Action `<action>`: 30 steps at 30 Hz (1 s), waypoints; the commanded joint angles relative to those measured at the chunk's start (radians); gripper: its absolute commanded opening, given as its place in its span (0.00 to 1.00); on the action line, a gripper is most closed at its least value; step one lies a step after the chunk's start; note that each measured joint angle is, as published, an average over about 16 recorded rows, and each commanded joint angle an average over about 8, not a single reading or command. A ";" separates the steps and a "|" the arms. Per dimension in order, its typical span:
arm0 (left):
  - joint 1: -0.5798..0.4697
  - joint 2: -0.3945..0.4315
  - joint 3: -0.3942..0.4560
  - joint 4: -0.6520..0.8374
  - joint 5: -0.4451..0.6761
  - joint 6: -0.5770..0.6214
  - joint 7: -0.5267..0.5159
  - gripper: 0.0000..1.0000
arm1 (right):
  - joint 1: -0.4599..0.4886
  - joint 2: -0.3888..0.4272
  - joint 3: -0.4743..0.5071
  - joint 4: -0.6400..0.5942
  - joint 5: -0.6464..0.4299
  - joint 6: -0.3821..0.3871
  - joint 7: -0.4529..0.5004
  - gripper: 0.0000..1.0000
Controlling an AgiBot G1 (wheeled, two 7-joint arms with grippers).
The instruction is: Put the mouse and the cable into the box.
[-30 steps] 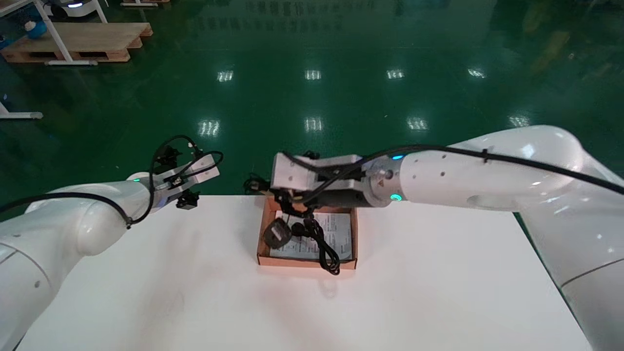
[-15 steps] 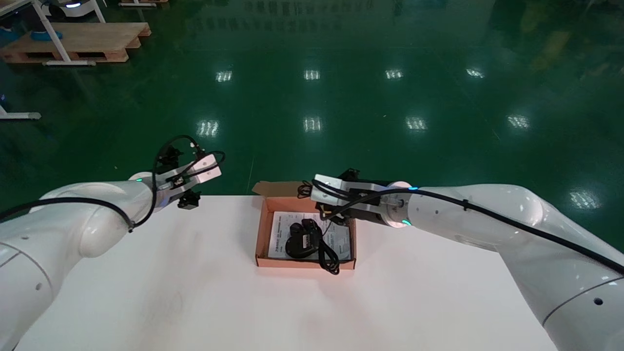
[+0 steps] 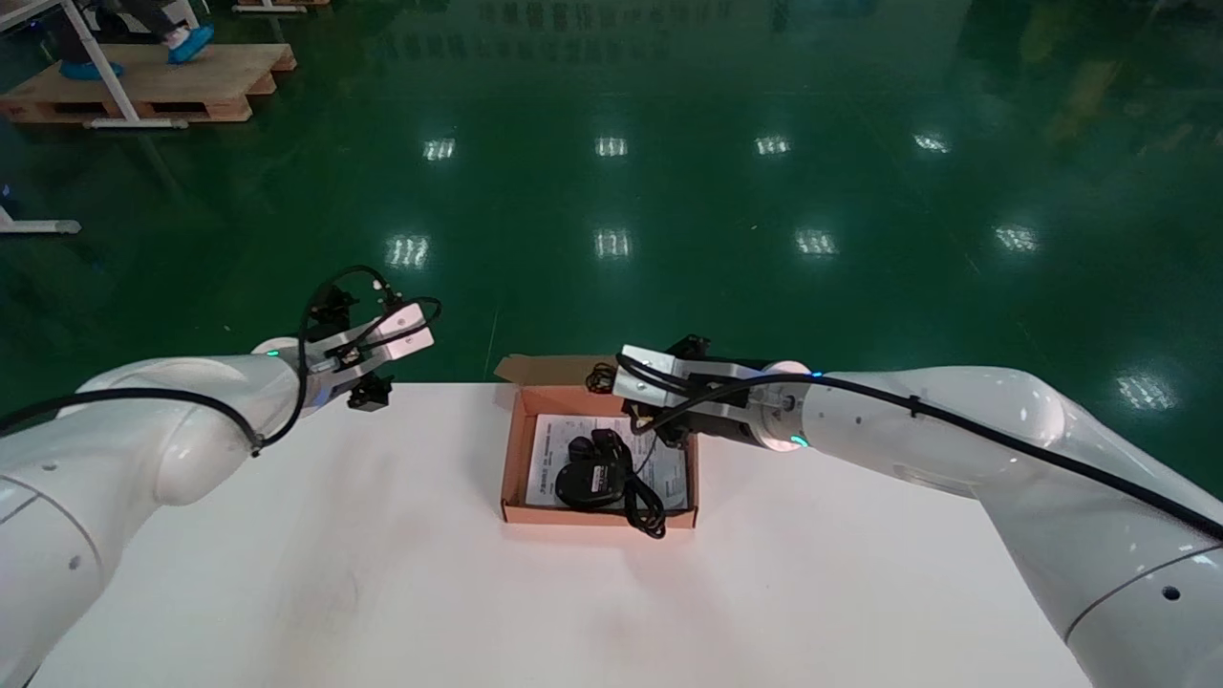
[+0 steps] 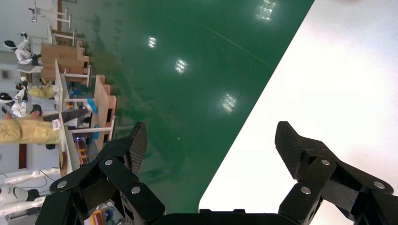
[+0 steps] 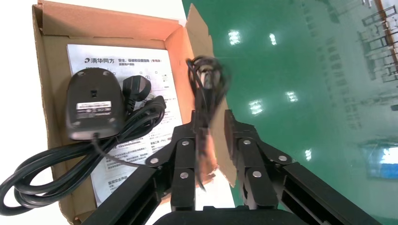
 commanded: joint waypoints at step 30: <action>0.235 -0.281 -0.451 -0.410 -0.485 0.468 0.197 1.00 | -0.198 0.284 0.180 0.286 0.405 -0.313 0.120 1.00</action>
